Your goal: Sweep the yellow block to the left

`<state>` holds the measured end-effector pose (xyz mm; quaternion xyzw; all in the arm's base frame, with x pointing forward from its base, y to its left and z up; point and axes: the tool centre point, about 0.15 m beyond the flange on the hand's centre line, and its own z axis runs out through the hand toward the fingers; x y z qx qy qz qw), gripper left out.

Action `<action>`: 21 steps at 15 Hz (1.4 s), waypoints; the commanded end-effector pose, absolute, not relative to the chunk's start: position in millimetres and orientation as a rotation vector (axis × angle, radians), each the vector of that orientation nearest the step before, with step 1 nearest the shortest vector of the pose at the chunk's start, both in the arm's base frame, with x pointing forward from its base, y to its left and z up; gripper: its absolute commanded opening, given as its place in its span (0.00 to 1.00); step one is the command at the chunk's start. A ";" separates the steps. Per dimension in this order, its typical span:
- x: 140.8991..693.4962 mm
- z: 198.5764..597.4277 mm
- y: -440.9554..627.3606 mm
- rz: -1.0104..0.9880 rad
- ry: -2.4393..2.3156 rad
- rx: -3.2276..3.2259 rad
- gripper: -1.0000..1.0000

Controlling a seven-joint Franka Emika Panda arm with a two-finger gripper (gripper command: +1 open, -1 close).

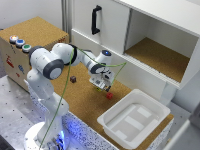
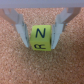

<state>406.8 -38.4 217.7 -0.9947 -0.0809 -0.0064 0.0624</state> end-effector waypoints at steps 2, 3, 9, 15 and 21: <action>406.3 219.8 -40.8 -0.044 -0.219 -3.008 0.00; 405.3 218.4 -42.1 -0.036 -0.212 -3.010 0.00; 404.0 239.9 -42.5 -0.080 -0.341 -2.991 0.00; 403.6 254.8 -53.5 0.002 -0.927 -2.821 0.00; 383.7 238.6 -31.7 0.015 -1.765 -2.513 0.00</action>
